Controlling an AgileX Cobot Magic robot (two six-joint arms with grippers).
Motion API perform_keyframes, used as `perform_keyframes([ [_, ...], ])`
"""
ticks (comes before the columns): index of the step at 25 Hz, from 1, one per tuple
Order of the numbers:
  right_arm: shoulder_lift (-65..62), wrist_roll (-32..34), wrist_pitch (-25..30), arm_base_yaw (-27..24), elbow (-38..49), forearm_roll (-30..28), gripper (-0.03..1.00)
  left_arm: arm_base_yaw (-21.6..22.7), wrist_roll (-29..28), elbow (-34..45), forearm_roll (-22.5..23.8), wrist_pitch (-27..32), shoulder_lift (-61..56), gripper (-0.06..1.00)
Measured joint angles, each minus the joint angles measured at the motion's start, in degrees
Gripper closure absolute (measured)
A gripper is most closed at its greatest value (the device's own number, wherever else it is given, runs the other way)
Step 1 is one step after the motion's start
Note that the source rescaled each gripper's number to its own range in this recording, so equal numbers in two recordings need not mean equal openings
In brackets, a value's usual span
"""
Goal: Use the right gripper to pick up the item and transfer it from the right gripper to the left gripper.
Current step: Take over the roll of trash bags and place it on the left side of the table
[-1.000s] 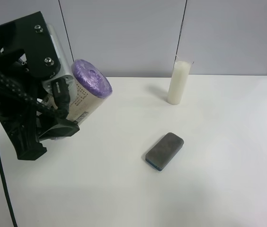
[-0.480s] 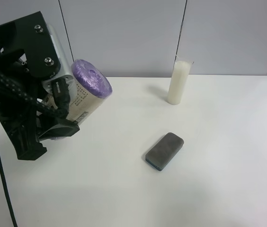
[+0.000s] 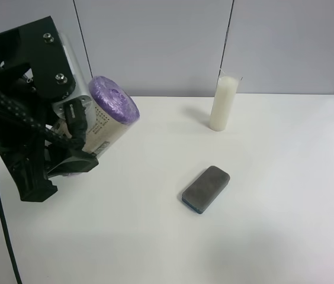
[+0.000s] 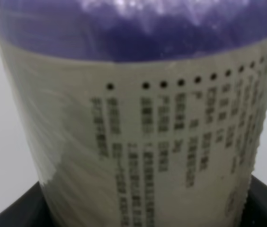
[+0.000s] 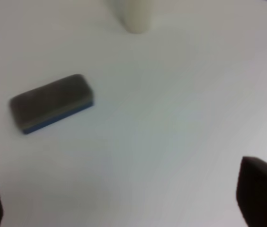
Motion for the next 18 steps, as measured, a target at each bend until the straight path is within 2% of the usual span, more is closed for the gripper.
perform_keyframes([
  [3, 0.00, 0.00, 0.00, -5.54, 0.00, 0.04, -0.03, 0.00, 0.00, 0.00, 0.00, 0.06, 0.00, 0.93],
  [6, 0.00, 0.00, 0.00, -8.32, 0.00, 0.04, -0.03, 0.00, 0.00, 0.00, 0.00, 0.11, 0.00, 0.93],
  [11, 0.00, 0.00, 0.00, -8.76, 0.00, 0.04, -0.03, 0.00, -1.26, 0.00, 0.08, 0.11, 0.00, 0.93],
  [14, 0.00, 0.00, 0.00, -8.76, 0.00, 0.04, -0.03, 0.27, -4.34, 0.00, 1.95, 0.15, 0.66, 0.93],
  [18, 0.00, 0.00, 0.00, -8.76, 0.00, 0.04, -0.03, 4.52, -9.77, 0.00, 4.46, 0.88, 3.36, 0.93],
])
